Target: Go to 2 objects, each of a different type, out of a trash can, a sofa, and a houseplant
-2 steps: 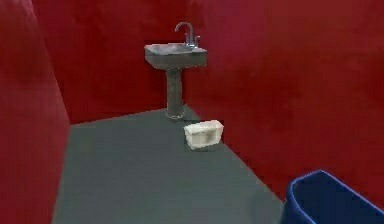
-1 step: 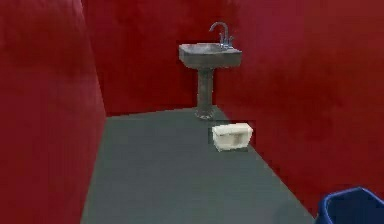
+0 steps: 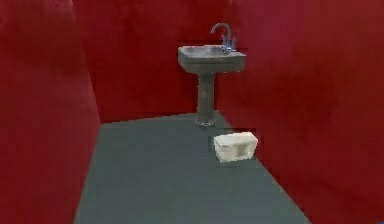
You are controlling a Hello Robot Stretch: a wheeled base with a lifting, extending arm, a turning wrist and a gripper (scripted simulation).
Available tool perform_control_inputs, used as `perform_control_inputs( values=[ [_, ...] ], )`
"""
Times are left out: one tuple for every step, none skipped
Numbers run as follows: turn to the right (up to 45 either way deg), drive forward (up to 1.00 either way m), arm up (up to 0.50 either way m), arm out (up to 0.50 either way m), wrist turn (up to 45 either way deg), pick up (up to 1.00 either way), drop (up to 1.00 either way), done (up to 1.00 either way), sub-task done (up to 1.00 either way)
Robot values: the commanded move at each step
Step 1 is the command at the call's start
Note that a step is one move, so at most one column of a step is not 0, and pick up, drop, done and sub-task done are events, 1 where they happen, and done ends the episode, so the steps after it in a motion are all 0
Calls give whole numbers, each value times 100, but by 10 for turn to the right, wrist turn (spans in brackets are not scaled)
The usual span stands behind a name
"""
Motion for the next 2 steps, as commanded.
perform_control_inputs(
  values=[
    [450,0,0,0,0,0,0,0,0],
    [150,0,0,0,0,0,0,0,0]
  ],
)
